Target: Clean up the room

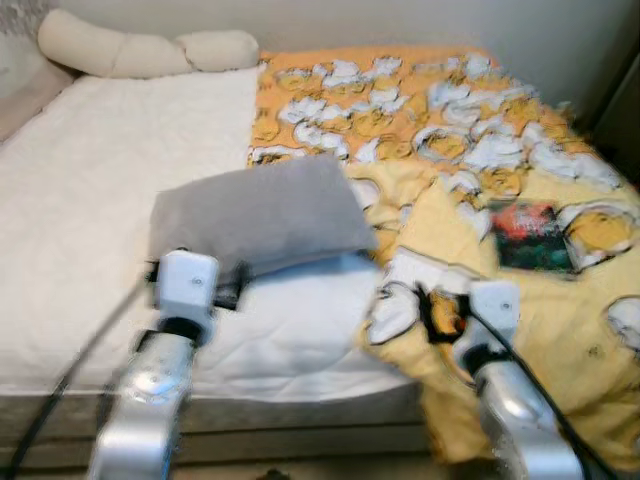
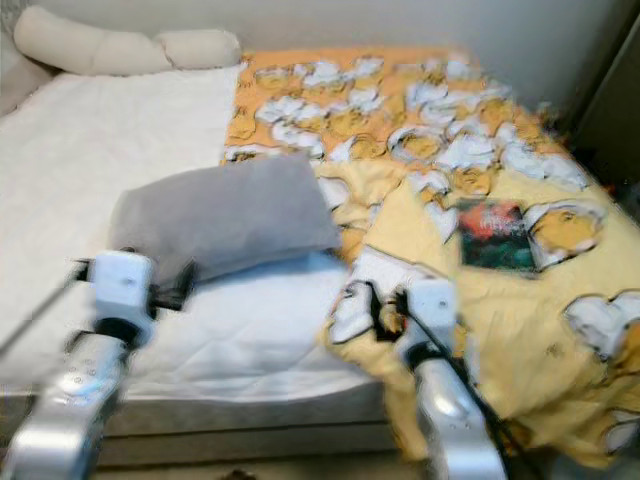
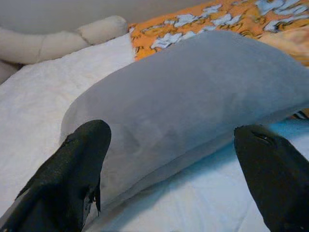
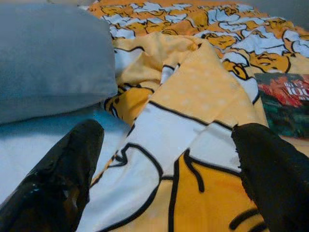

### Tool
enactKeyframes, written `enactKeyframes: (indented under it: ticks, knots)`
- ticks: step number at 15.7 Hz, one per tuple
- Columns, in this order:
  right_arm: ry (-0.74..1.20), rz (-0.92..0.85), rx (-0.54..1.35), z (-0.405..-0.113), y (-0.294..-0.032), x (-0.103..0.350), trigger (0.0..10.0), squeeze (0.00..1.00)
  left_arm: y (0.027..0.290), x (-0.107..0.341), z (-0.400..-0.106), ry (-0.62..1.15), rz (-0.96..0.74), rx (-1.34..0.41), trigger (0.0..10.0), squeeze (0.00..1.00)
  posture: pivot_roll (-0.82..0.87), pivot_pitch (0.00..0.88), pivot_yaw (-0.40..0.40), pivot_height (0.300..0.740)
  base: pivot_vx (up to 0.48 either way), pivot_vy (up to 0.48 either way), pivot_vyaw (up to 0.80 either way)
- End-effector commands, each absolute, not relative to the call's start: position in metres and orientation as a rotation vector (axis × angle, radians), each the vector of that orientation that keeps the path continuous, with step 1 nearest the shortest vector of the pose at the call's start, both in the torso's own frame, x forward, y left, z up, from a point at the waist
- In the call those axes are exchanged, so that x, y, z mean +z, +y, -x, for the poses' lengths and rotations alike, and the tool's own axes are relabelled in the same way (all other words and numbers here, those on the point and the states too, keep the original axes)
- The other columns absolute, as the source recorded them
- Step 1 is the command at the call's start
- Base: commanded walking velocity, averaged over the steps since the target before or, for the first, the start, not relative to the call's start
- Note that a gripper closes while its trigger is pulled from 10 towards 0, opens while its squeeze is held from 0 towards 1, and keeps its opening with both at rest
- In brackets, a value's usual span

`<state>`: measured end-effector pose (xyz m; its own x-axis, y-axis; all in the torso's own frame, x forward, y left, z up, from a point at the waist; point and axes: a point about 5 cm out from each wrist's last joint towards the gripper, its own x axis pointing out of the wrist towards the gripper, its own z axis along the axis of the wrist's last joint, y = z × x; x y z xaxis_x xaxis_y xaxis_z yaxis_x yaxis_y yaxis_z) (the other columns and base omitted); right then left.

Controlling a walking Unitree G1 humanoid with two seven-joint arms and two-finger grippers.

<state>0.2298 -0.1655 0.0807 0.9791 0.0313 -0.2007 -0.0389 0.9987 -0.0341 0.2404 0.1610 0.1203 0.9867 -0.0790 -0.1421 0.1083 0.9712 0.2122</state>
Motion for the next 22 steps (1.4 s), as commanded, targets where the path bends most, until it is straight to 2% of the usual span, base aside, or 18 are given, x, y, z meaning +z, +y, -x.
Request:
enactKeyframes:
  ticks: [1, 22]
  knots:
    - [0.187, 0.020, 0.043, -0.231, -0.161, 0.085, 10.0, 1.00, 0.167, 0.123, -0.242, 0.133, -0.237, -0.080, 10.0, 1.00, 0.01, 0.000, 0.054, 0.740, 0.000, 0.304, 0.00]
    - [0.204, 0.030, 0.079, -0.245, -0.147, 0.086, 10.0, 1.00, 0.170, 0.125, -0.244, 0.138, -0.230, -0.054, 10.0, 1.00, 0.03, 0.000, 0.040, 0.740, 0.000, 0.320, 0.00]
